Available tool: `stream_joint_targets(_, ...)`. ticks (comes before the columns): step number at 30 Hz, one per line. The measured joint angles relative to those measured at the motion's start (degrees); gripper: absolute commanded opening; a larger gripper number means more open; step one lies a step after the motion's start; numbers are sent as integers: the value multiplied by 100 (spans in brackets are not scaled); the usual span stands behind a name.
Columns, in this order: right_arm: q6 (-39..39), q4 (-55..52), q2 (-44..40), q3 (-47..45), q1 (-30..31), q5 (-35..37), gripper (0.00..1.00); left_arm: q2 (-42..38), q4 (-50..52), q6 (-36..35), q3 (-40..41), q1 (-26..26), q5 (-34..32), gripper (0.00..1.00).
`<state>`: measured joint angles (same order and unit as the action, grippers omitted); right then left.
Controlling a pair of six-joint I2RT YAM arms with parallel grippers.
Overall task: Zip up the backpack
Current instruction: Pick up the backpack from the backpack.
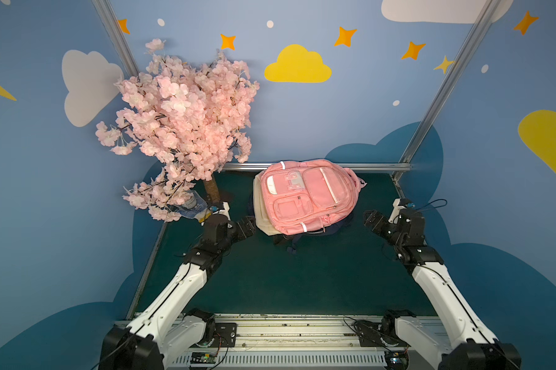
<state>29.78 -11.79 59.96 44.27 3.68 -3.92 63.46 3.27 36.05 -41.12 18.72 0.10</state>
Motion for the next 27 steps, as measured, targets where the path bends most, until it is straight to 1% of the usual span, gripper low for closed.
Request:
stream_joint_targets(3, -11, -94, 723, 428, 0, -186, 89, 1045, 153, -107, -920, 243, 120, 97)
stream_joint_targets(6, 28, -90, 1327, 715, 0, -404, 87, 2076, 273, -179, -1902, 282, 234, 96)
stream_joint_targets(8, 85, -83, 1674, 863, 0, -525, 85, 2621, 354, -221, -2398, 282, 271, 95)
stream_joint_targets(11, 149, -92, 2135, 1099, 0, -662, 83, 3324, 538, -262, -2983, 273, 273, 93)
stream_joint_targets(13, 195, -70, 2426, 1276, 2, -758, 81, 3742, 695, -284, -3324, 251, 282, 90)
stream_joint_targets(17, 280, 0, 2898, 1565, 20, -951, 77, 4336, 876, -282, -3797, 144, 361, 85)
stream_joint_targets(20, 308, 96, 3254, 1766, 48, -1110, 67, 4636, 951, -278, -4009, 61, 463, 80)
stream_joint_targets(23, 306, 157, 3685, 2039, 101, -1370, 48, 4839, 988, -249, -4159, 26, 595, 71)
stream_joint_targets(25, 337, 203, 3939, 2232, 146, -1517, 32, 4927, 1003, -221, -4242, 31, 702, 62)
stream_joint_targets(26, 321, 205, 4052, 2328, 179, -1565, 27, 4962, 1034, -208, -4297, 35, 721, 55)
stream_joint_targets(27, 326, 201, 4122, 2396, 195, -1582, 24, 4999, 1095, -201, -4369, 42, 728, 49)
